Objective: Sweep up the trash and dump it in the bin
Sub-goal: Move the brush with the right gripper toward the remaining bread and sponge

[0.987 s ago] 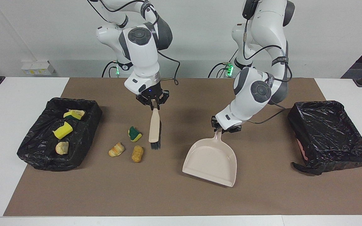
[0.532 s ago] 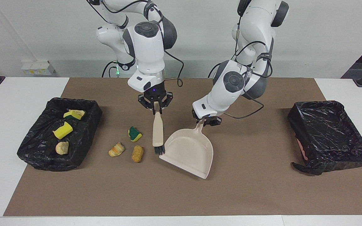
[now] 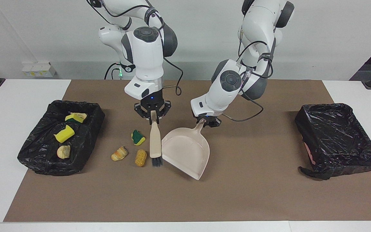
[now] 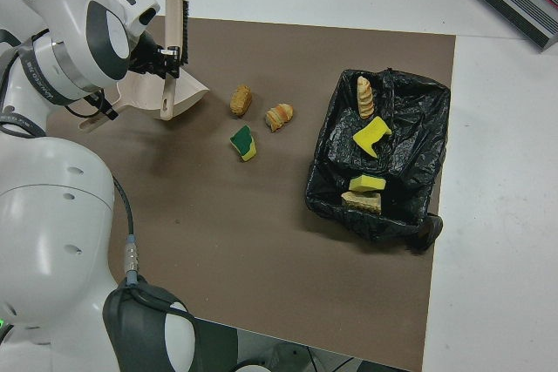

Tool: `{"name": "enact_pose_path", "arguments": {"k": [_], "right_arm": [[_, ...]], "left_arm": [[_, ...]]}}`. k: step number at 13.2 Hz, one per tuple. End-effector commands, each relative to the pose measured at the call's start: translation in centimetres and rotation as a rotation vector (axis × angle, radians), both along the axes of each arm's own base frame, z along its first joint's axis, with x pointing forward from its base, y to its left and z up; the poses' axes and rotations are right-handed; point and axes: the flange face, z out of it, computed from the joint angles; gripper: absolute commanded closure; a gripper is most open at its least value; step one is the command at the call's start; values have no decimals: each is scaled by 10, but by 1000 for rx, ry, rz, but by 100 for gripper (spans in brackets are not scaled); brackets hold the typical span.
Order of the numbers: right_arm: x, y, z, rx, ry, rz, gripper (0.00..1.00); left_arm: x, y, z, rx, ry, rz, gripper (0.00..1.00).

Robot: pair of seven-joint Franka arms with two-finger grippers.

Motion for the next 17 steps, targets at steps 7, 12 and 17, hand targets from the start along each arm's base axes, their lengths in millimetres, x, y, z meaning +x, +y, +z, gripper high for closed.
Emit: {"name": "enact_pose_path", "arguments": {"k": [7,12,17], "right_arm": [[-1,-15,-6,47,102,-51,100],[4,-94,-18,-45,239,-157,100],[-3,-129,-56,-218,358,-190,100]], "left_arm": [[22,51,23,45,-127,-614,100],[2,65,10,66,-83,-688,100],[-26,78,-10,133,-29,-615,100]]}}
